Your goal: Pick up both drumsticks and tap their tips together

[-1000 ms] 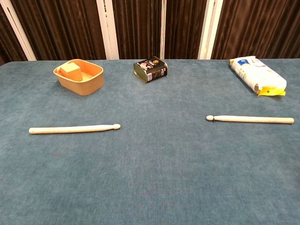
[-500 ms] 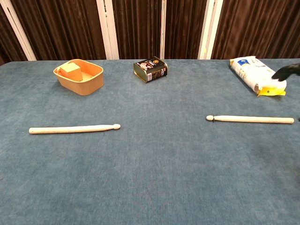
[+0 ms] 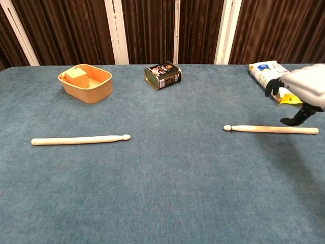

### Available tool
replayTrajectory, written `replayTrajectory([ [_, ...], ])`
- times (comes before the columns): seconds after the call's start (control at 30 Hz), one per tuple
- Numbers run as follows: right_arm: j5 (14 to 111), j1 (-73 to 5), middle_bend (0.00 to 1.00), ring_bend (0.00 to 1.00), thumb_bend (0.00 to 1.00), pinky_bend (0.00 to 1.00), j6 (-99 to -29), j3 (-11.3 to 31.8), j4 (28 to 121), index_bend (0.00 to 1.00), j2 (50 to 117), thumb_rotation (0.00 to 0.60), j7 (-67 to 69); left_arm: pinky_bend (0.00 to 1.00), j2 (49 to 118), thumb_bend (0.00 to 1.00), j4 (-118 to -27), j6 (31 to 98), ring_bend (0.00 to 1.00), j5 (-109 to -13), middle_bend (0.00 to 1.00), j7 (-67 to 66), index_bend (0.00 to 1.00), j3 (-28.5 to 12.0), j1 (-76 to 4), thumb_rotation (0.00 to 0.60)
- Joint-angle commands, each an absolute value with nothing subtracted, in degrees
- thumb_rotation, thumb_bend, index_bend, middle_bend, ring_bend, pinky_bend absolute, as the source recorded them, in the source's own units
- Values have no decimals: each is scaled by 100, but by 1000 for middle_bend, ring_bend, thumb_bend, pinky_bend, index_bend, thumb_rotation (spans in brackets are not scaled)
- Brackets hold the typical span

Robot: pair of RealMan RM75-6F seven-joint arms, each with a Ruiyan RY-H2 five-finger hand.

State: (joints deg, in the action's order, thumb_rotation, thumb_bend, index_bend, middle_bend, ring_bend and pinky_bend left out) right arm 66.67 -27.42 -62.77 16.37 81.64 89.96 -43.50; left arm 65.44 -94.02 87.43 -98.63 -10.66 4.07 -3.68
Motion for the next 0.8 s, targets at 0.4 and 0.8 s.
replayTrajectory([
  [0.4,6384,-2892,414,791,294,797,-6234,1455,7167,437,9436,600,-4089,0,6557,72,-9413,8697,0,-9838,0,-1082,0,399,-387,600],
  [0.8,6363,-2981,418,791,294,797,-6172,1332,6556,452,9650,600,-3791,0,6585,72,-9391,8733,0,-9854,0,-1112,0,385,-380,600],
])
